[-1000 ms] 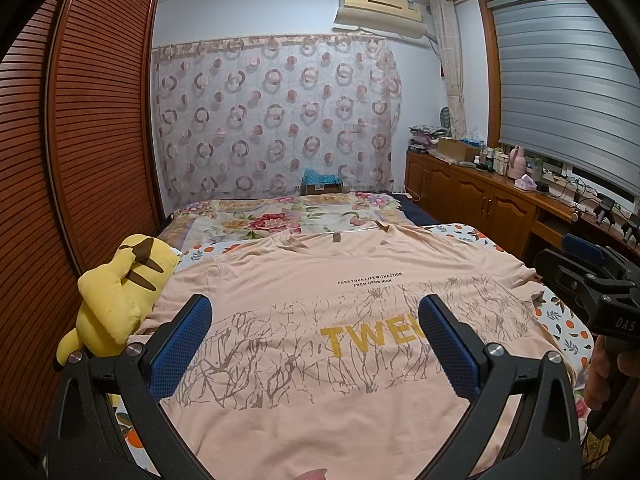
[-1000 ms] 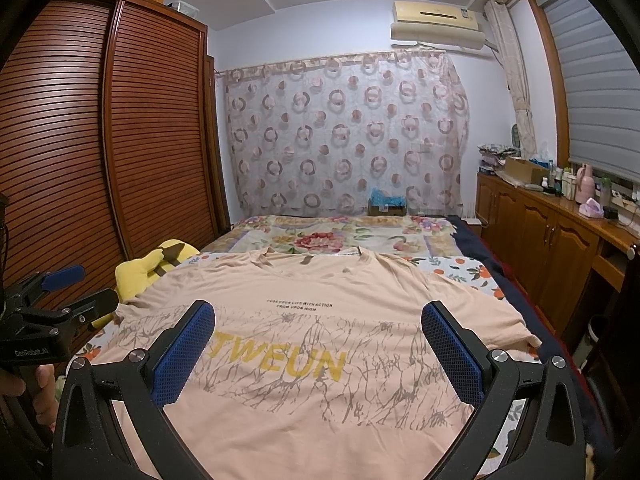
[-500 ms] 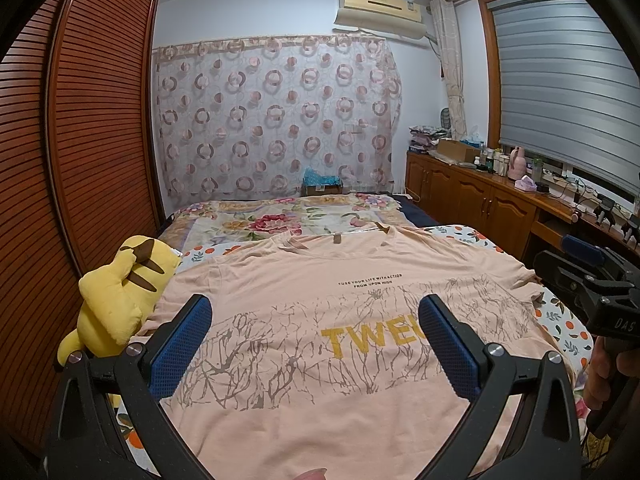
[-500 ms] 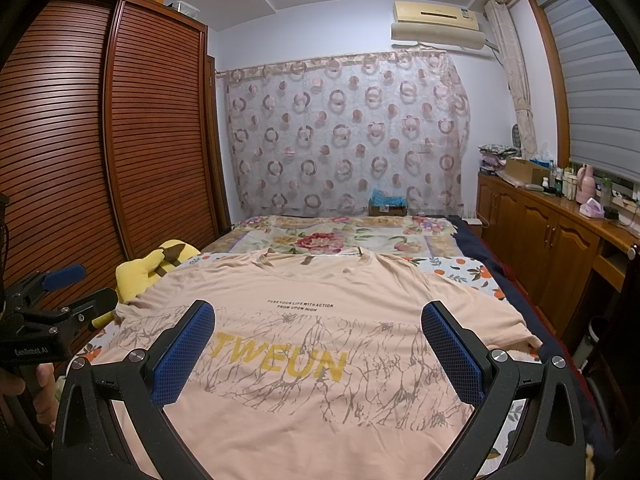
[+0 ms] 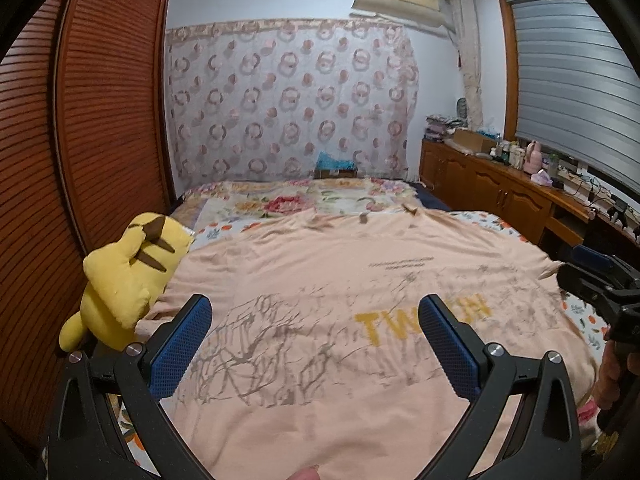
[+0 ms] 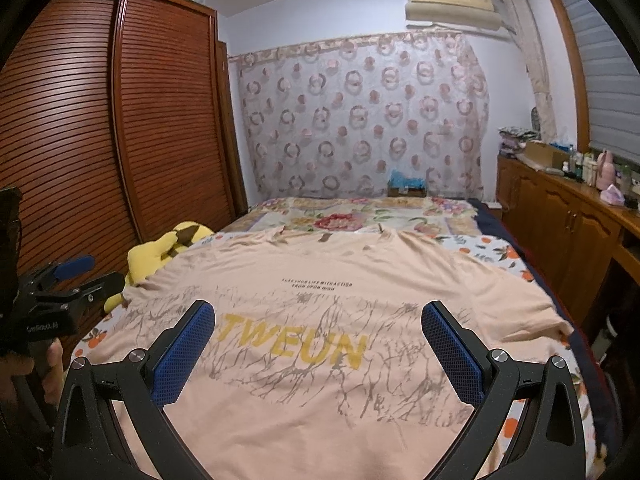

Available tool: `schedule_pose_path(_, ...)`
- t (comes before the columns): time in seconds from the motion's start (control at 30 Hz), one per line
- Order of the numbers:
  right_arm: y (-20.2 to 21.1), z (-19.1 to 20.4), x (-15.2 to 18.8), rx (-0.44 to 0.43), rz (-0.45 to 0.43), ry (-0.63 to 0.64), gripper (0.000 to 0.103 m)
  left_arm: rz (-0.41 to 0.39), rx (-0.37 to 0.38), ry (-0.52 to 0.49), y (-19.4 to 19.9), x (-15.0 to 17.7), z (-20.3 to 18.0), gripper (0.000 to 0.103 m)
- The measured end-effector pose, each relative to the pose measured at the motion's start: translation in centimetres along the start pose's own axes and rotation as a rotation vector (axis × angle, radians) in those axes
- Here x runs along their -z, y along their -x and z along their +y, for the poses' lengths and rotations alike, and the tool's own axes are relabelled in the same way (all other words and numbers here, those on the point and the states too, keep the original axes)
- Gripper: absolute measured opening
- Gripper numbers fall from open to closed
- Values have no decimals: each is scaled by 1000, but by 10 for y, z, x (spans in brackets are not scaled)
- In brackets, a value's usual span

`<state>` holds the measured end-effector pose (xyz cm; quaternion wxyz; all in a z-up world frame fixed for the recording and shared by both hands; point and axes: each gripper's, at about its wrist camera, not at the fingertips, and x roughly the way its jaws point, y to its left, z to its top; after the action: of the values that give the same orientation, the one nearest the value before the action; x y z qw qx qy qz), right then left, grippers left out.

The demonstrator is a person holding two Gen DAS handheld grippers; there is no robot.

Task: Fold small clothes
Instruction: 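Grasp the pink T-shirt's side edge with the left gripper and lift it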

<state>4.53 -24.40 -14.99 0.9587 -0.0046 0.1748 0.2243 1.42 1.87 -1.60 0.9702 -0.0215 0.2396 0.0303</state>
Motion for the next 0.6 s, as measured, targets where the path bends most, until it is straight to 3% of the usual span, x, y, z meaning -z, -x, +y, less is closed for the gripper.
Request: schedule_pose_path(0.6, -56, -9, -13, -47, 153, 37, 103, 140, -15, 10, -47, 17, 78, 103)
